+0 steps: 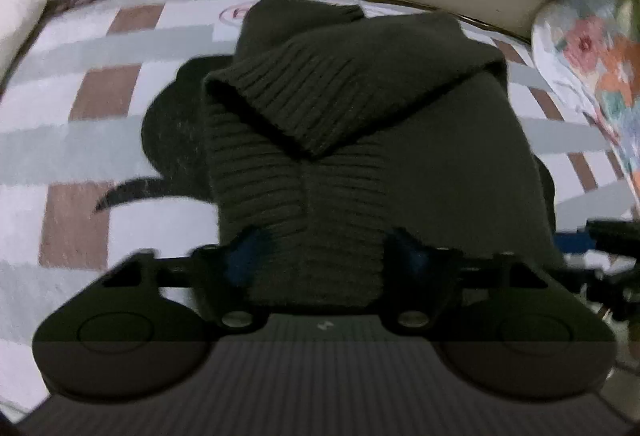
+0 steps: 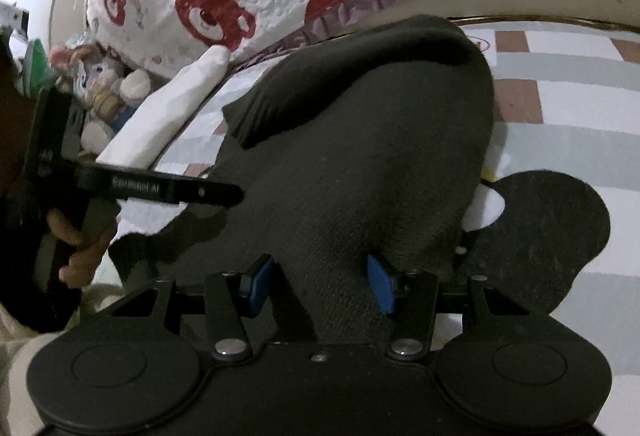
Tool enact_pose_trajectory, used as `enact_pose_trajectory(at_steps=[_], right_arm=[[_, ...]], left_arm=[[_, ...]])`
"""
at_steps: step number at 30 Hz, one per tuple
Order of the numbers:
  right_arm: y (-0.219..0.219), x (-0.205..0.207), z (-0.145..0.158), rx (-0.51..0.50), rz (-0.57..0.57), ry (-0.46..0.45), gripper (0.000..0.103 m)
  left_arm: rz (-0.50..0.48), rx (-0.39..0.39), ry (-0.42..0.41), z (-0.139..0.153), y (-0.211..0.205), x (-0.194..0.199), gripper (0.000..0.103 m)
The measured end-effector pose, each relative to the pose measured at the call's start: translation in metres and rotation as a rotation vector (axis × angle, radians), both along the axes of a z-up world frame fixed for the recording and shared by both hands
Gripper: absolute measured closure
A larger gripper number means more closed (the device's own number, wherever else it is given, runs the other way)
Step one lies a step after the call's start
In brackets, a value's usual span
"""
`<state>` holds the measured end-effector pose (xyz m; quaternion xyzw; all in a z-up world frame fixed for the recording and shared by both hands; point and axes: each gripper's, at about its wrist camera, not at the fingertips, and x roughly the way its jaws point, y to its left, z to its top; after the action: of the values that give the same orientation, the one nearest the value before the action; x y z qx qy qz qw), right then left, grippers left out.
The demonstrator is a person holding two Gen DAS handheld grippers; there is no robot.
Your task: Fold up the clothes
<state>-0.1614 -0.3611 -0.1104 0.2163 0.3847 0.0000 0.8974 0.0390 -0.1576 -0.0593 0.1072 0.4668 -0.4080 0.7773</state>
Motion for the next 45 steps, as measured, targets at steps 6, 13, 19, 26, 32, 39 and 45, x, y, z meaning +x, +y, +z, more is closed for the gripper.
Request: enact_pose_trajectory(at_steps=[6, 13, 19, 26, 32, 39, 45], right_arm=[[-0.001, 0.002, 0.003, -0.018, -0.017, -0.009, 0.045], [-0.005, 0.018, 0.015, -0.127, -0.052, -0.021, 0.046], [-0.002, 0.036, 0.014, -0.179, -0.046, 0.032, 0.045], [-0.002, 0.038, 0.013, -0.168, -0.052, 0.046, 0.044], [-0.002, 0.038, 0.022, -0.189, -0.036, 0.035, 0.044], [-0.014, 0.037, 0.022, -0.158, -0.042, 0.003, 0.044], [-0.046, 0.047, 0.018, -0.194, -0.061, -0.003, 0.042]], left_arm=[[-0.031, 0.001, -0.077, 0.013, 0.004, -0.008, 0.097], [-0.05, -0.018, -0.101, 0.024, 0.003, -0.021, 0.094], [-0.126, -0.008, -0.001, 0.003, -0.011, -0.013, 0.055], [-0.154, 0.03, -0.03, -0.002, -0.032, -0.015, 0.101], [-0.128, 0.027, -0.182, 0.034, -0.016, -0.025, 0.101], [-0.011, 0.092, -0.104, 0.0, 0.024, -0.02, 0.102], [-0.041, 0.1, -0.112, -0.005, 0.018, -0.021, 0.101]])
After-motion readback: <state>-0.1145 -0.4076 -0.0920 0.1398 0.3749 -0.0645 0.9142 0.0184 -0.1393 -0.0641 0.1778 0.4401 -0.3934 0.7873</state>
